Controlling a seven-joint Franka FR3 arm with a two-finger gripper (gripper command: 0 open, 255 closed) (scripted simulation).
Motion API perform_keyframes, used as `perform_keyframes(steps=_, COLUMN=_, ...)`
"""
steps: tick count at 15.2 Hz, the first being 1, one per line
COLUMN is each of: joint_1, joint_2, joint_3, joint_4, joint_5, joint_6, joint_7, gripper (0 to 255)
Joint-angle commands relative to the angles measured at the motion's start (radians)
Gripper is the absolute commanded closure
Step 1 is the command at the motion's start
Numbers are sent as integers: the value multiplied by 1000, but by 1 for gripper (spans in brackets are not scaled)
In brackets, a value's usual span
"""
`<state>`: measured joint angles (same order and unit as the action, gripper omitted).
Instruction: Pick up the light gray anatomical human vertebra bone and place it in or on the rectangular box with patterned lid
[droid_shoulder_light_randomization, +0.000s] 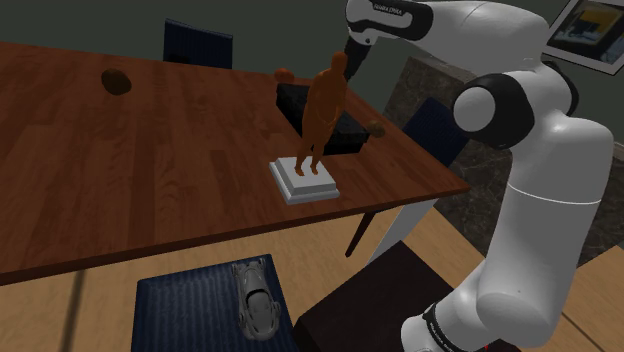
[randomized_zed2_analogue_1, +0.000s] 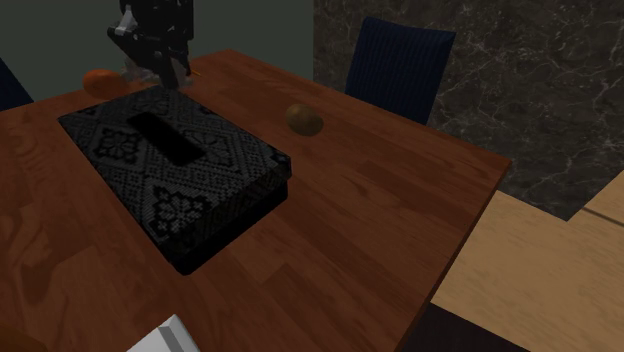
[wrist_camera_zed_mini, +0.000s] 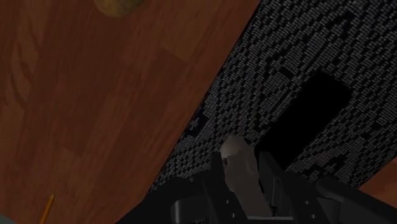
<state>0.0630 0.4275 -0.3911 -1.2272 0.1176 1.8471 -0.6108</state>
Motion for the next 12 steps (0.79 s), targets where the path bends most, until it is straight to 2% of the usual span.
perform_keyframes(steps=1, joint_1=-1, joint_2=0, joint_3=0, joint_4=18, joint_5=0, joint_6=-18, joint_7=1, gripper=255)
perform_keyframes(steps=2, joint_1=2, joint_2=55, joint_3=10, joint_4=119, joint_5=9, joint_6=-66, joint_7=28, gripper=255)
perform_keyframes(steps=12, joint_1=27, joint_2=23, joint_3=10, joint_4=-67, joint_5=-2, joint_6=88, joint_7=30, gripper=255)
